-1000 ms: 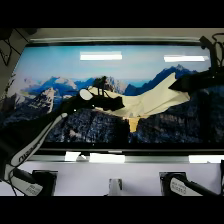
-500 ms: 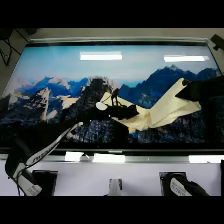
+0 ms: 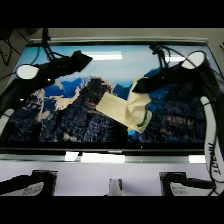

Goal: Fold the shirts.

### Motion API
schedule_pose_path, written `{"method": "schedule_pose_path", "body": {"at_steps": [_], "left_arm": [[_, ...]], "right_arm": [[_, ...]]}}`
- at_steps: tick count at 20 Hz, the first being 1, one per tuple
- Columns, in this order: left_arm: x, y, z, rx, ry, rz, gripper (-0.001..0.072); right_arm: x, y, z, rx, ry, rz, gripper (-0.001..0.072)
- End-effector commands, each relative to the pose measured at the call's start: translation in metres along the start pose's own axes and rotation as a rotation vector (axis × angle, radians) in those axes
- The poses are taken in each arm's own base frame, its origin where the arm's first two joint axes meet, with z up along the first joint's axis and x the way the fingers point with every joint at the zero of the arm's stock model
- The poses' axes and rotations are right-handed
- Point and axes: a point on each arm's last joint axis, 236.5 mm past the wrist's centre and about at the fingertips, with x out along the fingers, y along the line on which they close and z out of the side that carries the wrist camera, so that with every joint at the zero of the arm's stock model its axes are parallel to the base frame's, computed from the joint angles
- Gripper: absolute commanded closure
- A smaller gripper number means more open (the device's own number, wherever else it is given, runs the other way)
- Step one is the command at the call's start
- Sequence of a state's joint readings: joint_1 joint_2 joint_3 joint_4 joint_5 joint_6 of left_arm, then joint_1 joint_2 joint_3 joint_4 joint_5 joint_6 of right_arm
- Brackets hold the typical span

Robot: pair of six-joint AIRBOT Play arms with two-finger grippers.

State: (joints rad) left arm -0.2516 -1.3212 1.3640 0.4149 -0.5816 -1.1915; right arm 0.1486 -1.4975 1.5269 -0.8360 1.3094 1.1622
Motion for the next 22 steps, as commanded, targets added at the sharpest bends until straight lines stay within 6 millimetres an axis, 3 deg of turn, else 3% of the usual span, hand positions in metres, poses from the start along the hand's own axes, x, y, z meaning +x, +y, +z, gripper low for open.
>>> {"method": "schedule_pose_path", "body": {"at_steps": [1, 2, 3, 5, 7, 9, 10, 12, 13, 15, 17, 22], "left_arm": [[-0.077, -0.047, 0.052, 0.116, -0.117, -0.036, 0.0674], [-0.088, -0.061, 0.051, 0.149, -0.116, -0.051, 0.0674], [-0.097, -0.073, 0.048, 0.173, -0.109, -0.067, 0.0674], [-0.107, -0.084, 0.041, 0.212, -0.085, -0.077, 0.0673], [-0.110, -0.086, 0.035, 0.233, -0.064, -0.076, 0.0673], [-0.109, -0.085, 0.034, 0.231, -0.060, -0.075, 0.0673], [-0.109, -0.085, 0.034, 0.231, -0.060, -0.075, 0.0673], [-0.109, -0.085, 0.034, 0.231, -0.060, -0.075, 0.0673], [-0.109, -0.085, 0.034, 0.231, -0.060, -0.075, 0.0673], [-0.109, -0.085, 0.034, 0.231, -0.060, -0.075, 0.0673], [-0.109, -0.085, 0.034, 0.231, -0.060, -0.075, 0.0673], [-0.109, -0.087, 0.025, 0.233, -0.022, -0.086, 0.0672]], "right_arm": [[0.107, 0.017, 0.025, 0.128, -0.068, 0.125, 0.0242], [0.121, 0.023, 0.024, 0.146, -0.065, 0.176, 0.0040], [0.125, 0.026, 0.021, 0.147, -0.056, 0.215, 0.0035], [0.112, 0.018, 0.013, 0.113, -0.024, 0.223, 0.0035], [0.074, -0.013, 0.007, 0.094, -0.008, 0.172, 0.0035], [0.024, -0.064, -0.010, 0.080, 0.032, 0.028, 0.0035], [-0.003, -0.093, -0.031, 0.089, 0.092, -0.066, 0.0036], [-0.057, -0.146, -0.091, 0.173, 0.277, -0.248, 0.0060], [-0.070, -0.155, -0.117, 0.210, 0.347, -0.268, 0.0060], [-0.059, -0.152, -0.153, 0.278, 0.408, -0.213, 0.0057], [-0.028, -0.151, -0.176, 0.319, 0.416, -0.184, 0.0048], [0.039, -0.138, -0.181, 0.380, 0.316, -0.135, 0.0050]]}}
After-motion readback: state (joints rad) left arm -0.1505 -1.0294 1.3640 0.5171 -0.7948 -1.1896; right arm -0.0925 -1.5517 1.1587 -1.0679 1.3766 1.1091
